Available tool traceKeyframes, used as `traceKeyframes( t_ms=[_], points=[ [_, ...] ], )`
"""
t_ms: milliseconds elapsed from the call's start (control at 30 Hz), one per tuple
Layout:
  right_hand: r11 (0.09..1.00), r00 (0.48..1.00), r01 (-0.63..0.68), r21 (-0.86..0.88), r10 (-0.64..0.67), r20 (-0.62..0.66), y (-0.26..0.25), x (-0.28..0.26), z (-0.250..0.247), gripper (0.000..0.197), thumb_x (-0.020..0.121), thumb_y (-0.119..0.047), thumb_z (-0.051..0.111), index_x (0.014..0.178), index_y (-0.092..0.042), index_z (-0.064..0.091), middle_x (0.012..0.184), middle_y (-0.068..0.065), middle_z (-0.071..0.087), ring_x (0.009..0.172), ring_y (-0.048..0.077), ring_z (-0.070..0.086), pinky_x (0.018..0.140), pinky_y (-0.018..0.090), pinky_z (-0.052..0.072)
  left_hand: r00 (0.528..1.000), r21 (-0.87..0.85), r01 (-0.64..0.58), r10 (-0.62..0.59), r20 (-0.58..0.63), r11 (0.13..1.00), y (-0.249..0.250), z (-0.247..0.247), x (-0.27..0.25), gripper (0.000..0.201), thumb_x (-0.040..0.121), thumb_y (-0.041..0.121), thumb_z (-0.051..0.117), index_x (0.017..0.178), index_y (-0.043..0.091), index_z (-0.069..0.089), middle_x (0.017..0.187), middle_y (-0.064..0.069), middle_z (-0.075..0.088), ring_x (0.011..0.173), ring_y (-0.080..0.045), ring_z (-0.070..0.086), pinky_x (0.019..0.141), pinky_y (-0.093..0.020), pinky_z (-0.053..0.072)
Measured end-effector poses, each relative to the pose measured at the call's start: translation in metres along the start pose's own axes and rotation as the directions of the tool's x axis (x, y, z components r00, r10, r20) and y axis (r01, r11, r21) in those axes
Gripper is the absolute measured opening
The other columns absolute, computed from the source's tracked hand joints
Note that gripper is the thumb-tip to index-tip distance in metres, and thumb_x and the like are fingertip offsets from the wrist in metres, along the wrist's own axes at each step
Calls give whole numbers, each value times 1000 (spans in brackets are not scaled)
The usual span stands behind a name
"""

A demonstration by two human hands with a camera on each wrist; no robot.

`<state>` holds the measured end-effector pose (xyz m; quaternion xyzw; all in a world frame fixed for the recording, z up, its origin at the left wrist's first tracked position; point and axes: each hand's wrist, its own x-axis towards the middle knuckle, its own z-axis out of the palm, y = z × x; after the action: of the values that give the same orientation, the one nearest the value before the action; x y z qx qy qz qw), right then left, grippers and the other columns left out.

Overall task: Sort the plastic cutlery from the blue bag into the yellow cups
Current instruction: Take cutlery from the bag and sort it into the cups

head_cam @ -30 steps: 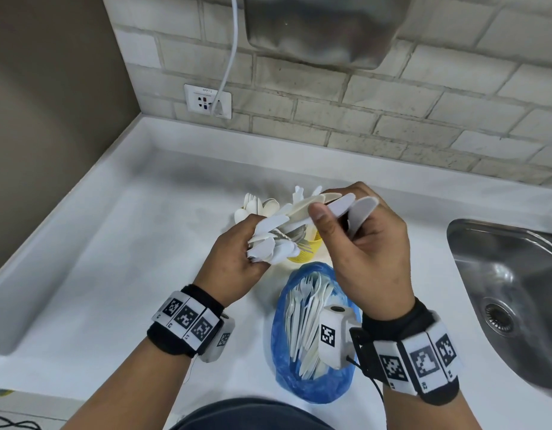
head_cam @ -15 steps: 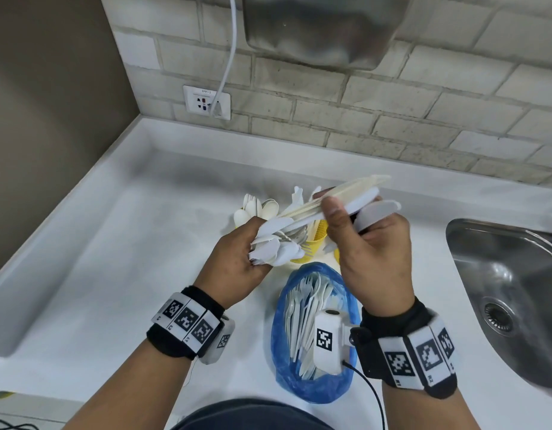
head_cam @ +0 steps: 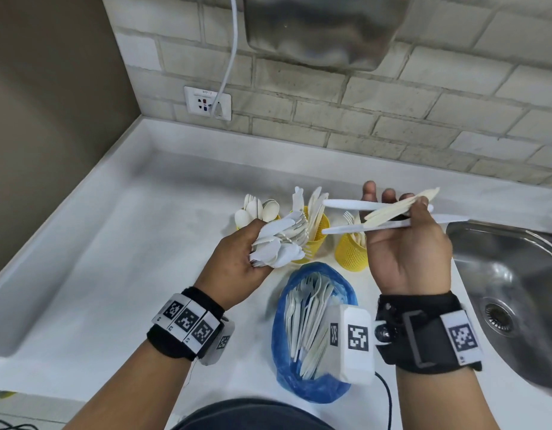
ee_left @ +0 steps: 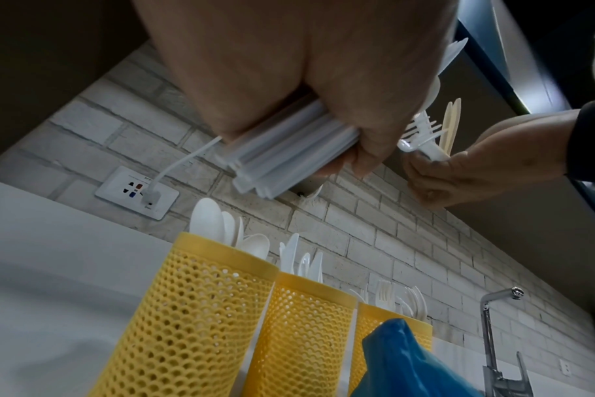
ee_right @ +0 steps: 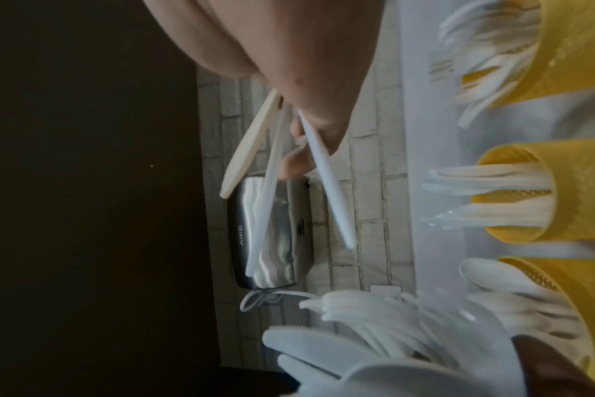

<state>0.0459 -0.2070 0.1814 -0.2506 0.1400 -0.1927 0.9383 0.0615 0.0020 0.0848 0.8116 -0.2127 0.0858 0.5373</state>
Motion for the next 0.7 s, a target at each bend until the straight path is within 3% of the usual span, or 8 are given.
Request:
traceKeyframes(
  t_ms=[100,200,267,333,400,433,600,700],
  points=[
    [998,997,-65,17,65,49,1,4,-5,30,112,-23,33,93,-9,52,84,11,70,82,33,76,72,41,63,1000,-3,6,-6,0,1000,0,1,0,49,87,1,76,119,33,55,79,41,59,79,13,60,80,-16,49],
    [998,995,-49,31,46,93,2,7,-10,25,111,-25,36,93,-16,51,70,2,56,59,19,61,68,37,60,1000,-42,16,-16,7,999,1,2,-1,44,88,10,75,119,36,58,79,36,60,82,7,63,85,-25,53],
    [997,995,-40,70,33,97,2,8,-11,21,109,-30,40,94,-21,51,66,-1,43,52,15,44,58,27,50,999,-67,30,-29,15,997,5,2,0,40,88,18,74,120,37,59,79,34,61,84,0,66,88,-27,55],
    [999,996,-18,51,14,89,1,7,-9,25,107,-40,46,88,-24,51,63,-4,33,50,12,31,48,23,36,999,-52,51,-50,19,997,8,1,0,44,88,10,76,115,41,60,79,36,62,81,9,63,84,-15,50],
    [999,995,22,-31,-19,99,-1,3,-3,36,104,-46,51,76,-25,48,60,-6,22,48,10,20,42,22,26,996,-67,88,-88,8,994,9,0,0,46,89,3,74,105,42,57,74,26,63,75,3,62,83,-19,53],
    [996,992,43,-77,-34,118,-1,0,-1,40,104,-47,51,71,-25,45,58,-6,19,47,10,17,41,22,22,994,-80,106,-105,8,991,8,0,1,41,89,4,74,99,41,59,75,19,65,75,-3,64,84,-25,55],
    [950,941,188,-249,-102,321,4,-16,7,48,105,-39,43,64,-20,26,52,-3,13,41,13,12,44,22,17,979,-39,192,-188,78,981,14,0,-2,16,88,10,76,75,18,71,74,11,71,71,-5,68,65,-10,47],
    [898,890,311,-311,-161,426,13,-23,9,48,98,-36,50,63,-15,24,47,-3,16,37,13,15,46,21,20,940,-255,333,-297,169,908,20,4,-2,12,90,-3,69,84,5,76,77,-3,78,72,-16,75,71,-17,56]
  ],
)
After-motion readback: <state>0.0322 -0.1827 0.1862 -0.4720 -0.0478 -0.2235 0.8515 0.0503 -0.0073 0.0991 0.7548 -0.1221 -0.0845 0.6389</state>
